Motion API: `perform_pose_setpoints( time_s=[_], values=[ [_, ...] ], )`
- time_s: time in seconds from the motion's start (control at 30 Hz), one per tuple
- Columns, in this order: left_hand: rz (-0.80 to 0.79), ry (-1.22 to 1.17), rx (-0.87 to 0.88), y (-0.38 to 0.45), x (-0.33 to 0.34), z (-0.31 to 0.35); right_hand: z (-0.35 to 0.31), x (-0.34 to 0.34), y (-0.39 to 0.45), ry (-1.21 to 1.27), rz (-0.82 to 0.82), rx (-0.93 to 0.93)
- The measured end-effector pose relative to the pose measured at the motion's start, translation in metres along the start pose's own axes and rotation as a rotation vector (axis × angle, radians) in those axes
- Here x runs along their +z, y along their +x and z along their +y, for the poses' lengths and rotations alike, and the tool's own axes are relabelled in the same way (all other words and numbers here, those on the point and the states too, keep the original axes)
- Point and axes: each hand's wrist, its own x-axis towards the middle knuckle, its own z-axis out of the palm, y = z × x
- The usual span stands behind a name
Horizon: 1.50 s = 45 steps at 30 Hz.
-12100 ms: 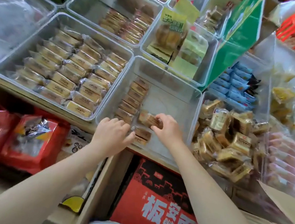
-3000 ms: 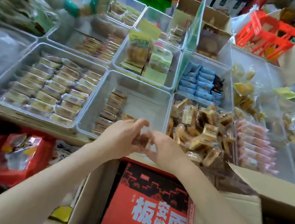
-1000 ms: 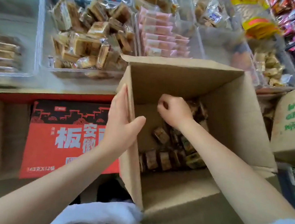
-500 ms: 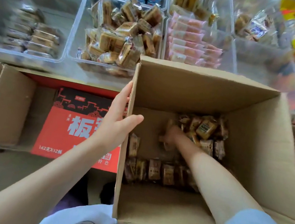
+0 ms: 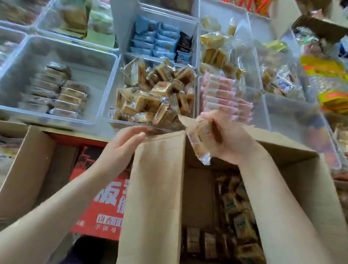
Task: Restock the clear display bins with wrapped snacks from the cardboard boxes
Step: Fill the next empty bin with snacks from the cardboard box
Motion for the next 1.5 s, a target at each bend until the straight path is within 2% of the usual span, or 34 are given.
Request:
perform_pose_setpoints(
  time_s=[0.13,0.3,0.43,0.5,0.67,0.83,0.97,1.07,1.17,1.33,1.43,1.5],
  values=[
    [0.07,0.246,0.049,0.038,-0.072,-0.021,-0.019,0.054,0.065,0.025,0.205,0.032],
    [0.167,0.544,0.06,0.096,-0.183,-0.071,-0.024,0.107,0.166,0.0,0.278,0.09],
    [0.242,0.864,0.056,0.135,-0.257,-0.104,-0.013,0.138,0.255,-0.124,0.388,0.089],
    [0.216,0.98,0.058,0.15,-0.282,-0.118,-0.007,0.147,0.3,-0.29,0.465,0.036],
    [0.148,1.067,0.069,0.17,-0.302,-0.135,-0.001,0.146,0.407,-1.013,0.585,-0.075],
    [0.139,1.054,0.042,0.174,-0.3,-0.137,0.022,0.142,0.487,-1.365,0.436,-0.001],
    [0.141,1.045,0.056,0.174,-0.3,-0.138,0.042,0.154,0.51,-1.366,0.277,0.128],
    [0.146,1.037,0.047,0.174,-0.3,-0.137,0.057,0.167,0.509,-1.393,0.259,0.134],
    [0.154,1.041,0.056,0.174,-0.3,-0.138,0.076,0.176,0.5,-1.613,0.253,0.139],
    [0.168,1.064,0.061,0.174,-0.3,-0.14,0.078,0.201,0.481,-1.83,0.282,0.134],
    [0.12,1.064,0.043,0.173,-0.301,-0.138,0.063,0.209,0.446,-1.771,0.179,0.077],
    [0.089,1.031,0.012,0.171,-0.302,-0.135,0.043,0.206,0.403,-1.572,0.117,0.109]
  ],
)
